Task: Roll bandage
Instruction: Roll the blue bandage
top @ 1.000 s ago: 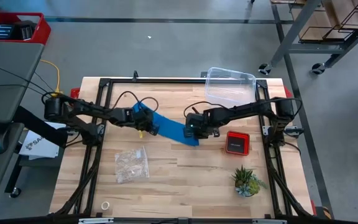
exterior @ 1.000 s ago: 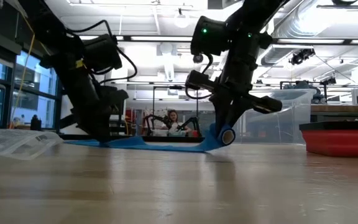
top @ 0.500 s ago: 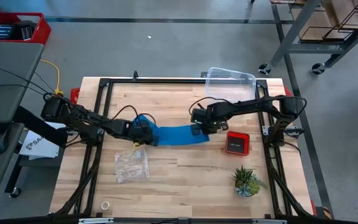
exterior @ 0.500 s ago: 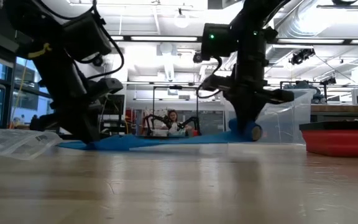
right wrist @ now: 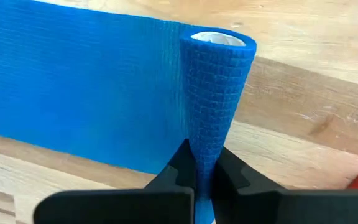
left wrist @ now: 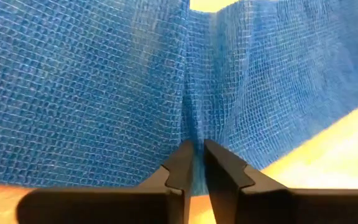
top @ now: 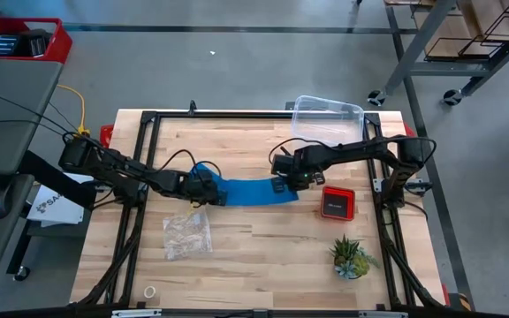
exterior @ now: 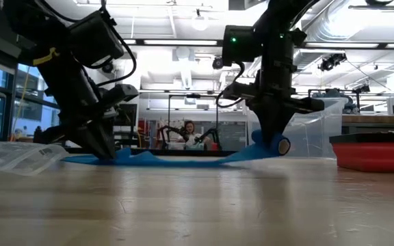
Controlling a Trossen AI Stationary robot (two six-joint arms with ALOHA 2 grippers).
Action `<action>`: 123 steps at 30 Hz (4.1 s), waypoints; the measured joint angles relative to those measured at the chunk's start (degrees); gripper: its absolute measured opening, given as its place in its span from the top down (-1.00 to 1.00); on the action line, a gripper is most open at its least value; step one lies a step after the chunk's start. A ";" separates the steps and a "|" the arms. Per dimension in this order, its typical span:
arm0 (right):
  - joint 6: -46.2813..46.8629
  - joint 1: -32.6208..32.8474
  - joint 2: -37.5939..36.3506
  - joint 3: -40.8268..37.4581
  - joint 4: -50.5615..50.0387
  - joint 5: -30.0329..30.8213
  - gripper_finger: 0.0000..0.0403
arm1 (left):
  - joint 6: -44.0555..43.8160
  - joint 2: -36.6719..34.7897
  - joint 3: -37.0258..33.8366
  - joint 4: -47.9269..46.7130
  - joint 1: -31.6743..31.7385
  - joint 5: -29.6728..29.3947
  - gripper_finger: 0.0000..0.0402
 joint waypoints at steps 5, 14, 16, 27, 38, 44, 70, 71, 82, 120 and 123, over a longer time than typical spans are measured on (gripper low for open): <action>0.00 0.00 0.02 0.00 -0.57 -0.01 0.98 | 2.14 -2.13 0.02 1.83 -0.02 1.37 0.61; 0.02 0.07 0.02 -0.02 -1.06 -0.05 0.99 | 16.27 -14.08 0.14 -7.24 4.25 -3.94 0.44; 0.02 0.07 0.04 -0.04 -1.21 -0.08 0.99 | 19.76 -15.39 0.15 -12.60 5.86 -4.95 0.44; 0.02 0.07 0.04 -0.04 -1.54 -0.14 0.99 | 34.64 -11.10 -3.21 -17.06 12.57 -0.35 0.54; 1.95 0.20 0.07 -0.07 -7.32 0.61 0.99 | 23.69 -10.27 -4.47 -20.83 11.47 3.82 0.96; 2.14 0.20 0.02 -0.07 -6.96 0.89 0.99 | 18.09 -13.37 -4.73 -21.25 10.21 5.90 0.96; -0.46 -0.30 -0.02 -0.07 -8.40 -0.03 0.46 | 17.63 -14.67 -4.77 -21.43 10.05 5.45 0.94; -0.84 -0.37 -0.04 -0.07 -8.60 0.01 0.46 | 17.63 -14.67 -4.76 -21.45 10.05 5.45 0.94; -3.48 -0.74 -0.29 -0.07 -10.13 1.34 0.45 | 19.15 -14.82 -4.54 -25.91 10.05 5.28 0.94; -5.99 -1.86 -2.29 -0.51 -2.00 4.01 0.70 | 19.60 -14.80 -4.60 -32.12 10.10 5.21 0.94; -5.98 -1.86 -1.54 -2.00 0.84 4.12 0.94 | 19.25 -14.80 -4.61 -32.07 10.08 4.89 0.94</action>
